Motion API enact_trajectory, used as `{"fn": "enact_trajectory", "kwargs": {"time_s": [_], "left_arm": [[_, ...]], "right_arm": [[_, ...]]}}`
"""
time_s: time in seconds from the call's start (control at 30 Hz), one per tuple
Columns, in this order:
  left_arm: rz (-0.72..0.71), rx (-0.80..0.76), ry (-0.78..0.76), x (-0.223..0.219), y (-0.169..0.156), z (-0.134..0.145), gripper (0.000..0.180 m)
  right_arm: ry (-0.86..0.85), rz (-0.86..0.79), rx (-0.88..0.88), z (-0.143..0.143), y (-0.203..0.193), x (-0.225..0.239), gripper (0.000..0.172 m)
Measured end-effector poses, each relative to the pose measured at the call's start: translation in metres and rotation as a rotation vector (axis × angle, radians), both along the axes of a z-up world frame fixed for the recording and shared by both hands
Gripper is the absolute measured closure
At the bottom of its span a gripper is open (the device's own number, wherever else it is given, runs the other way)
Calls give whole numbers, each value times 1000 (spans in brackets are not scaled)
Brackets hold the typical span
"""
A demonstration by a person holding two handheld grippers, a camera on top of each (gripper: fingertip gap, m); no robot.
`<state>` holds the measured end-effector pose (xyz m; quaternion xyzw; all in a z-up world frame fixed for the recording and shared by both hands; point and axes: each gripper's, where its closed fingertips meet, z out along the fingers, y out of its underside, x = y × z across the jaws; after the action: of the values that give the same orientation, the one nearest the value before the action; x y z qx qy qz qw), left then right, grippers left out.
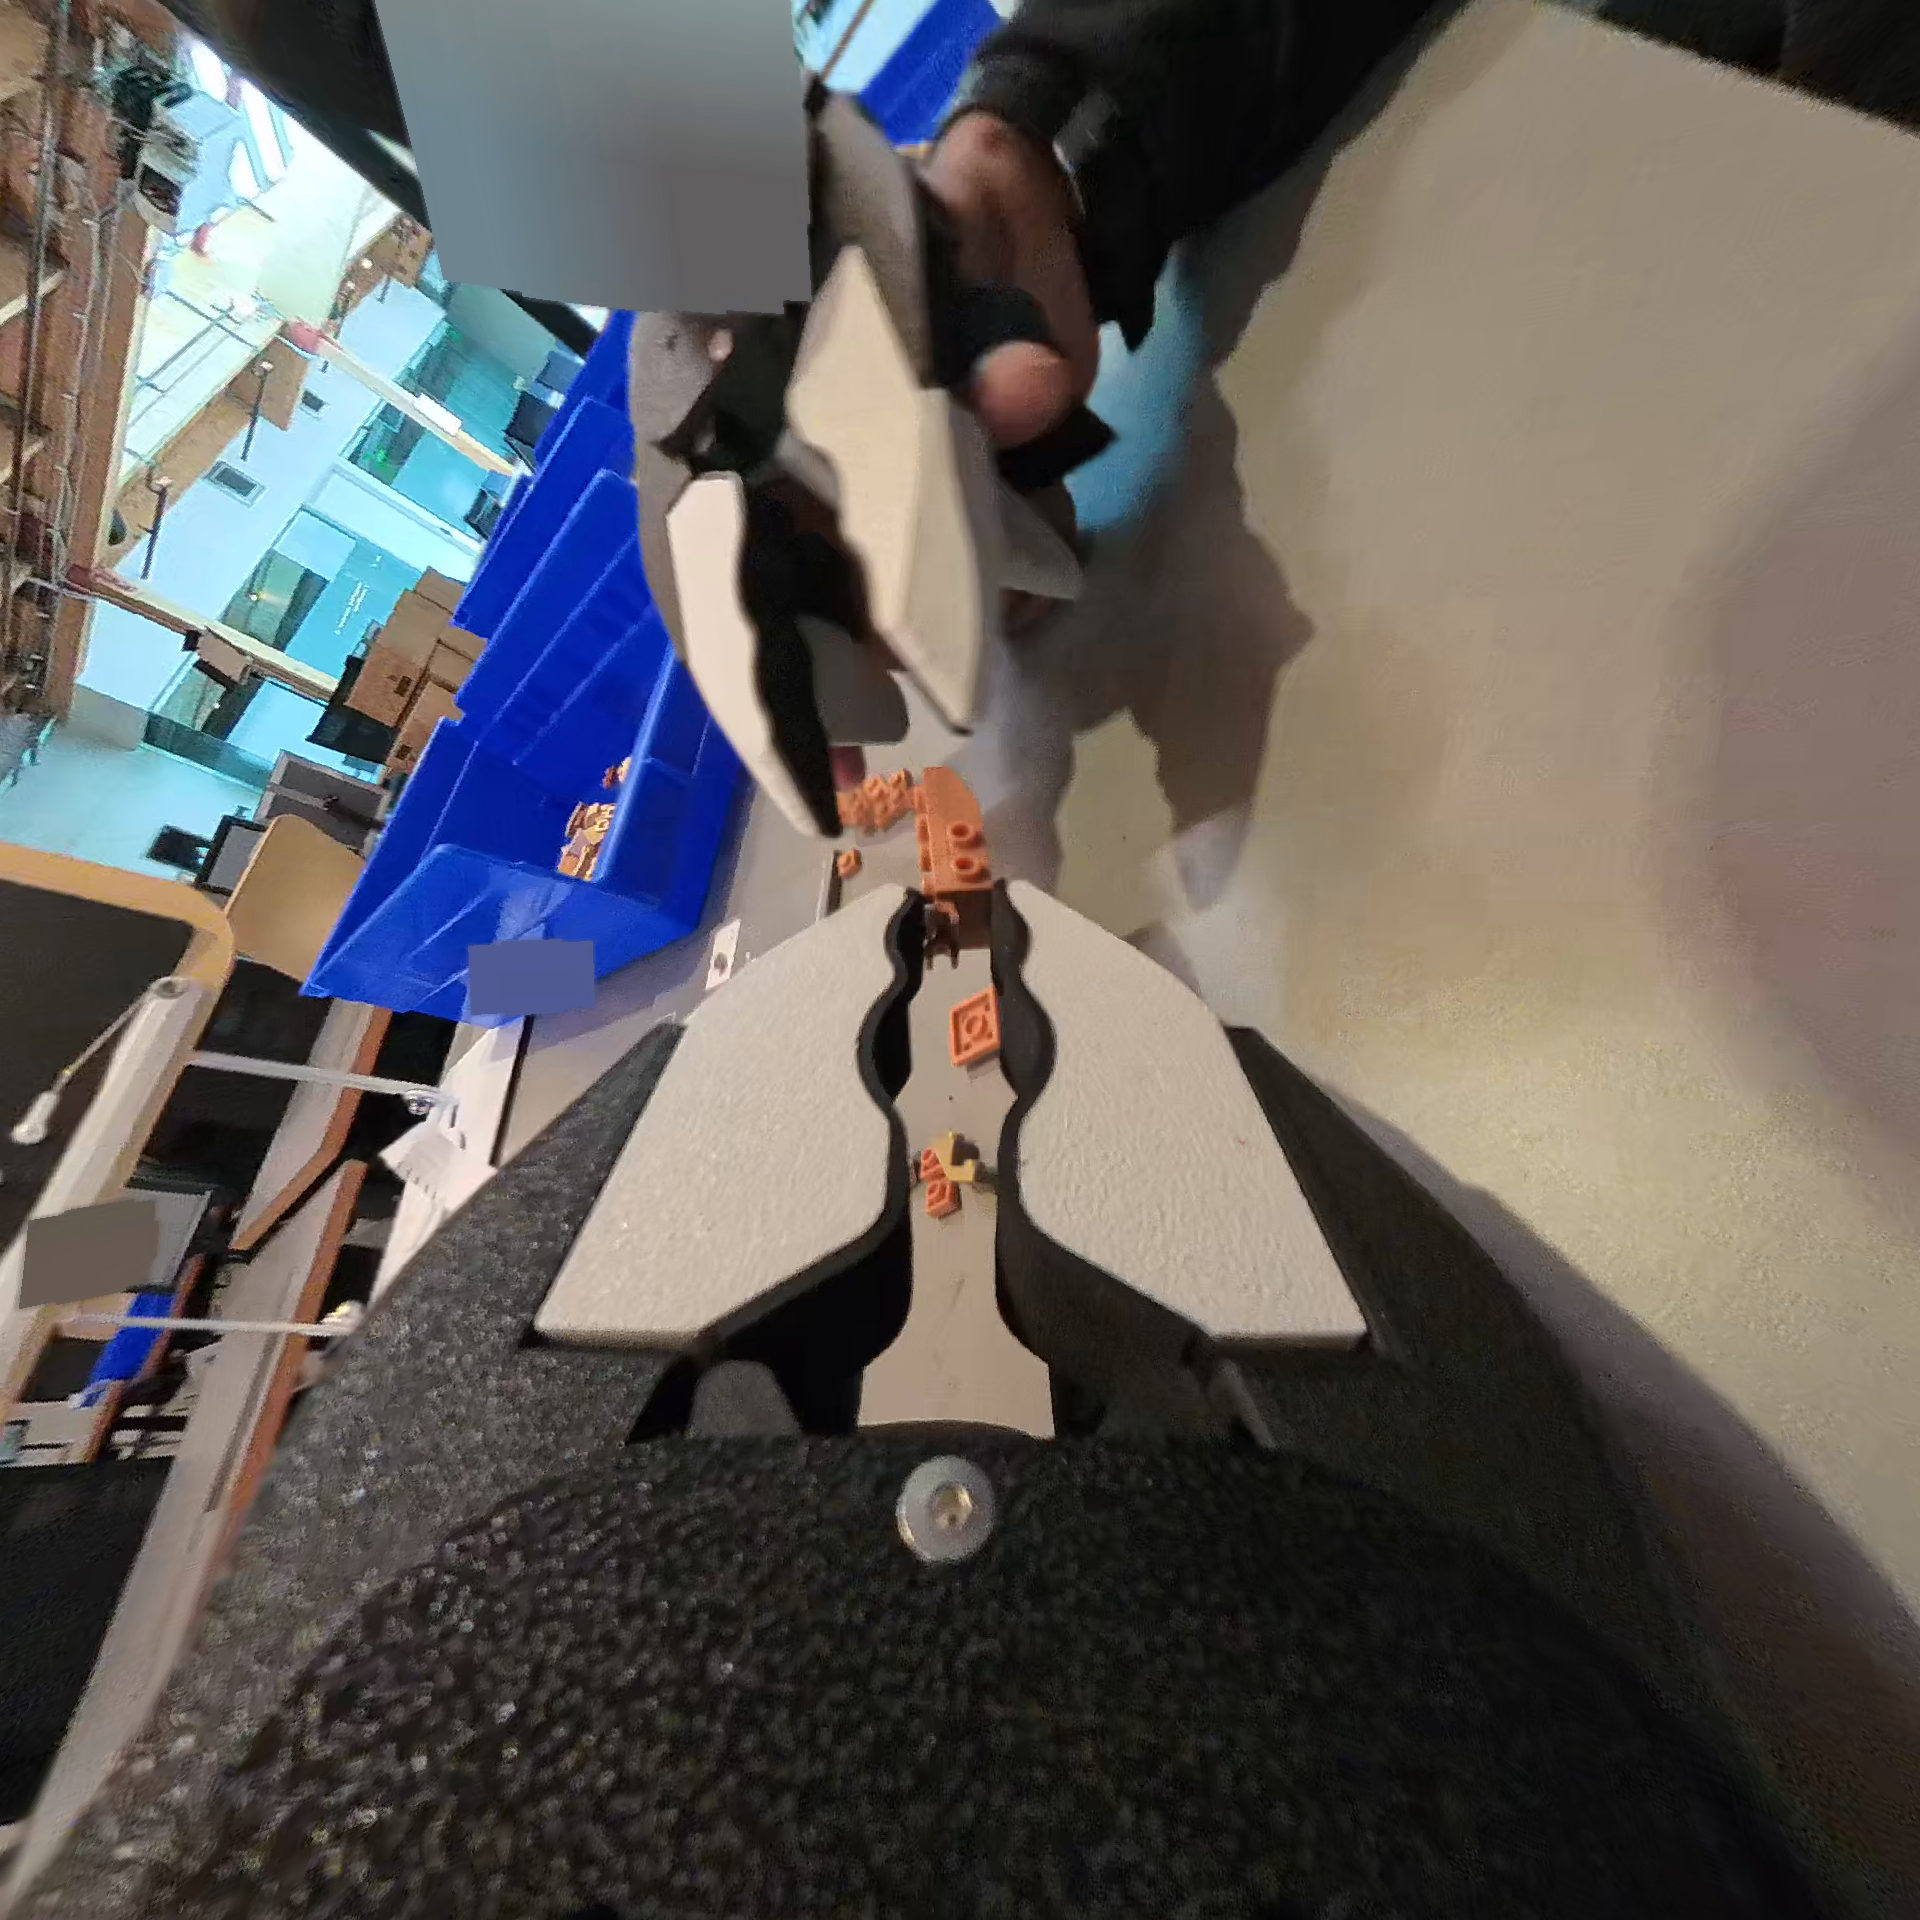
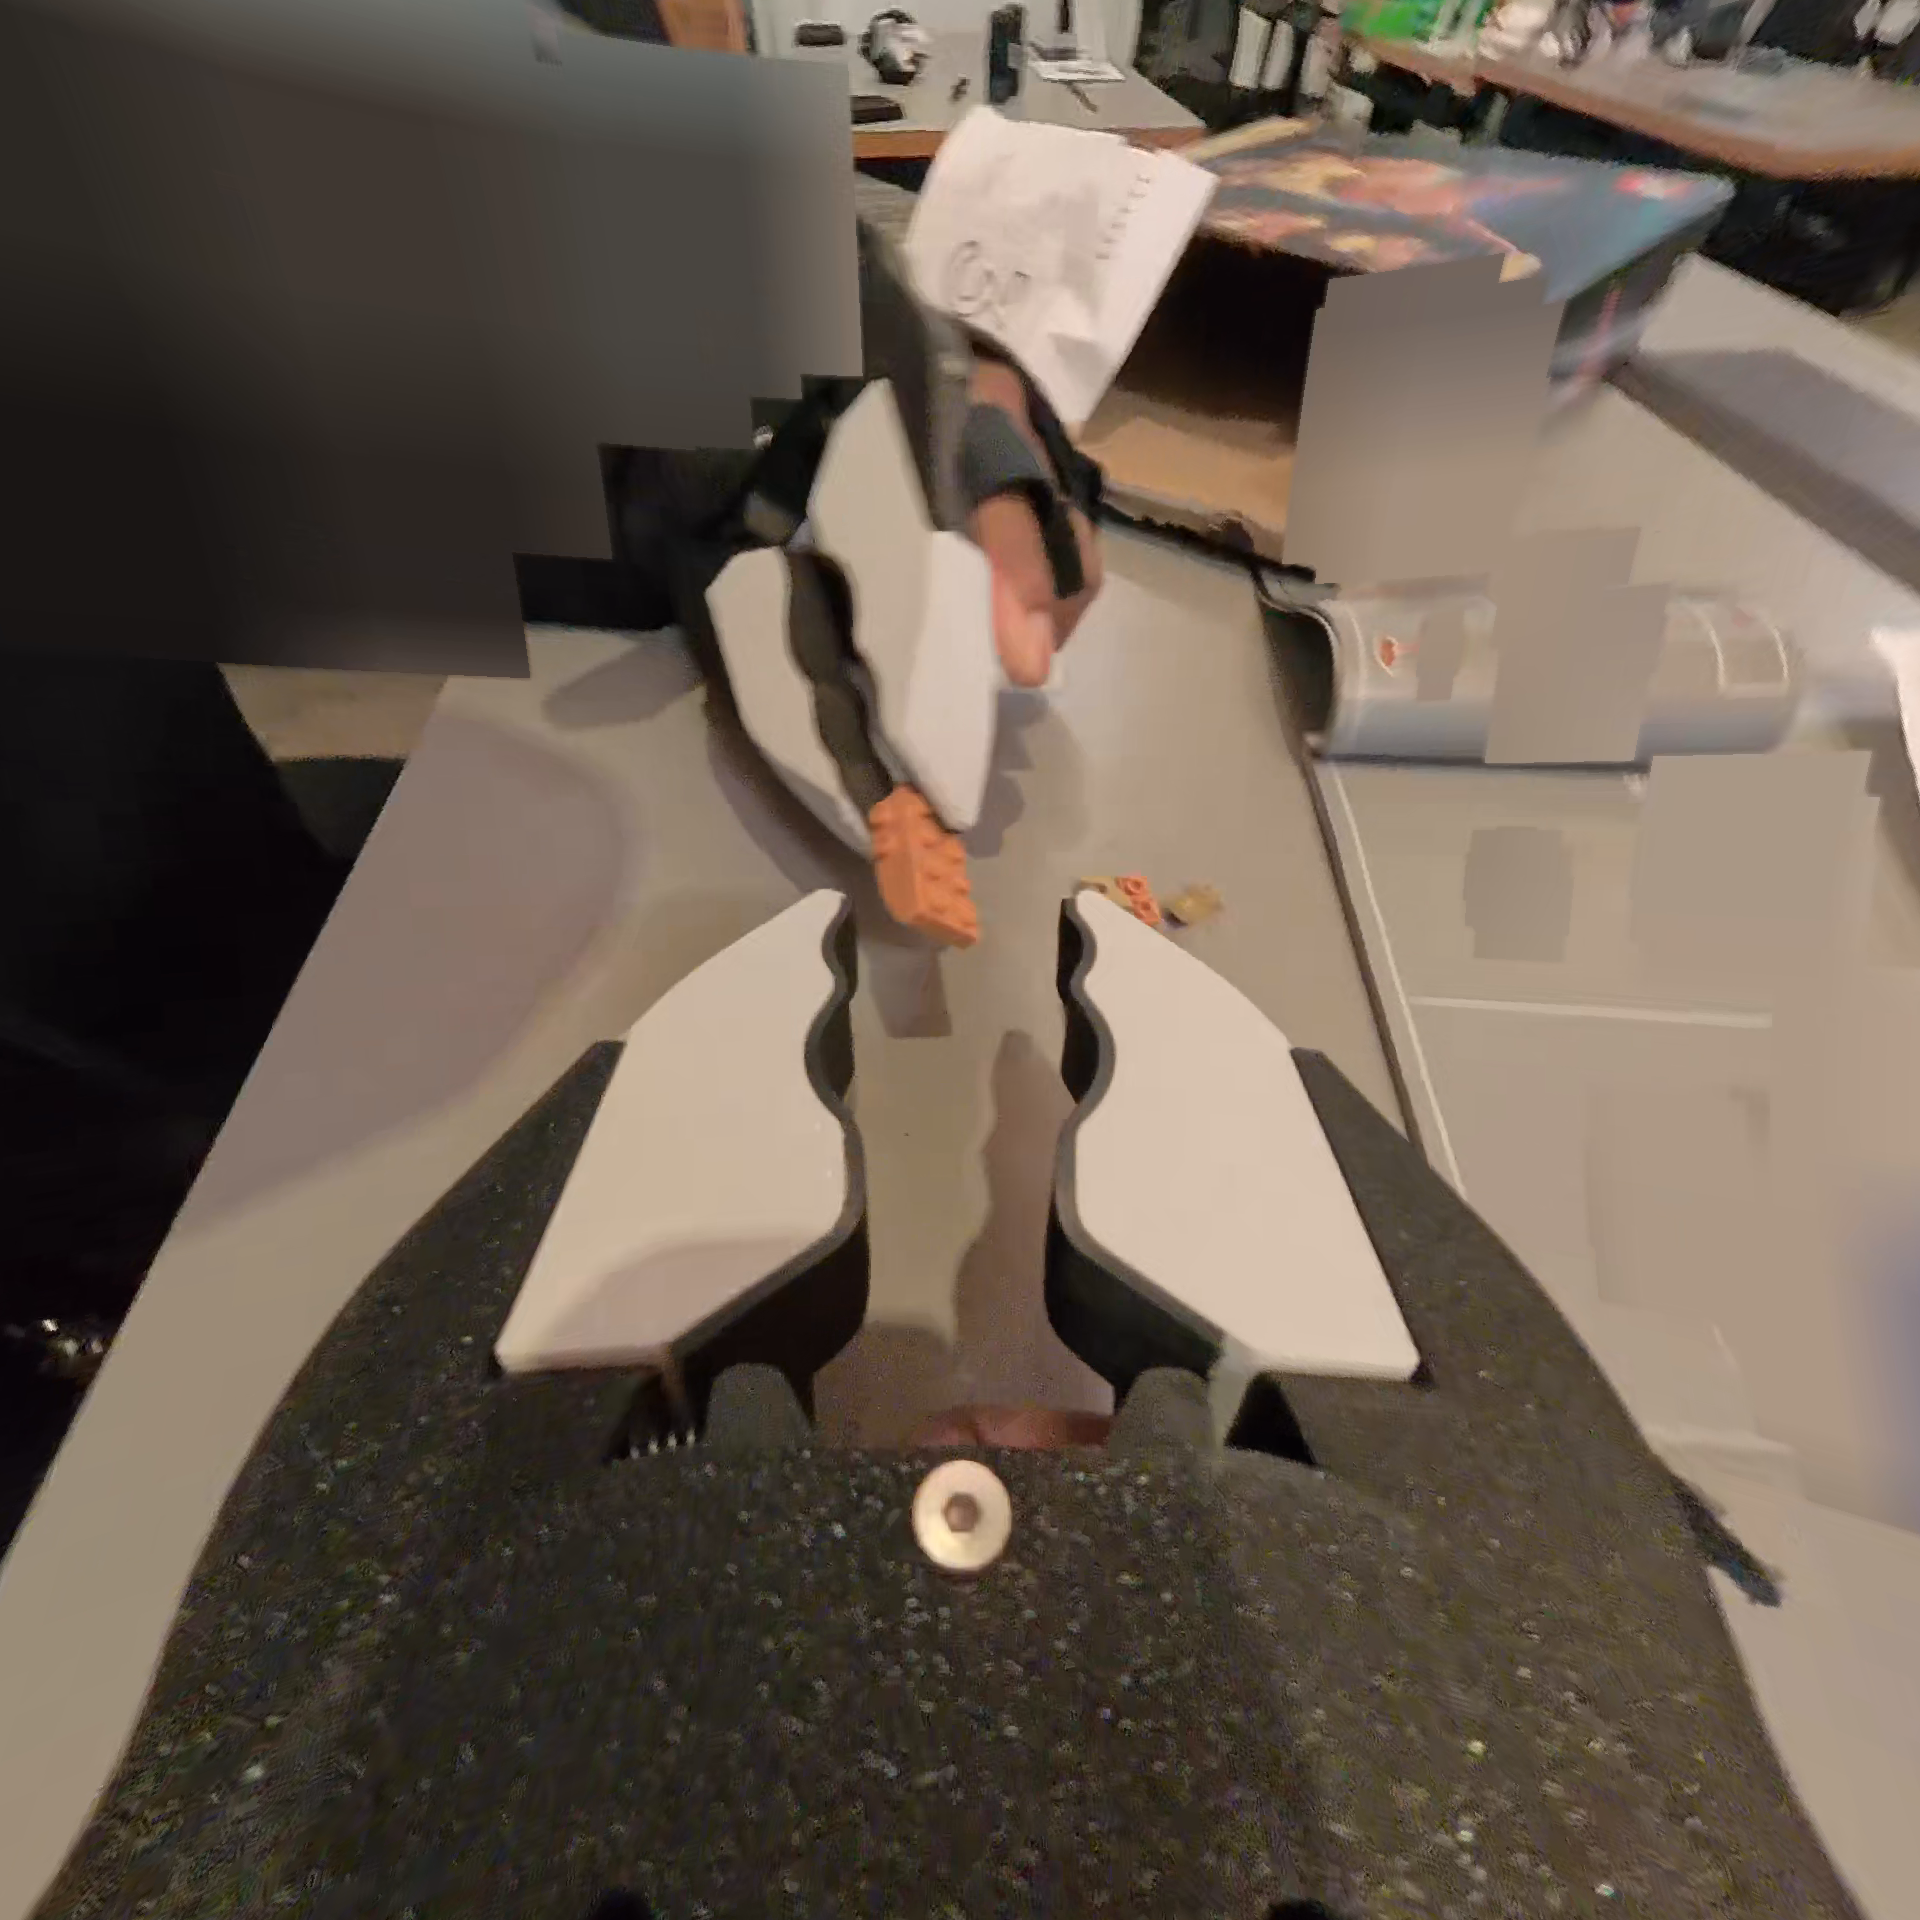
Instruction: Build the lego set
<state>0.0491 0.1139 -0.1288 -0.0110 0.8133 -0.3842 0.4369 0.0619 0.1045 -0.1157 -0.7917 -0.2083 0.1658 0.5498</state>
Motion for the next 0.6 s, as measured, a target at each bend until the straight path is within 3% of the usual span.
{"fn": "enact_trajectory", "kwargs": {"time_s": [0.13,0.4,0.6], "left_arm": [[6,145,-11,0,2,-15,169],[23,288,10,3,10,-32,169],[-6,300,60,7,0,-38,169]], "right_arm": [[173,-22,-15,15,-1,11,146],[-33,-208,-100,-1,-17,78,150],[33,-265,-140,-9,-41,120,164]]}}
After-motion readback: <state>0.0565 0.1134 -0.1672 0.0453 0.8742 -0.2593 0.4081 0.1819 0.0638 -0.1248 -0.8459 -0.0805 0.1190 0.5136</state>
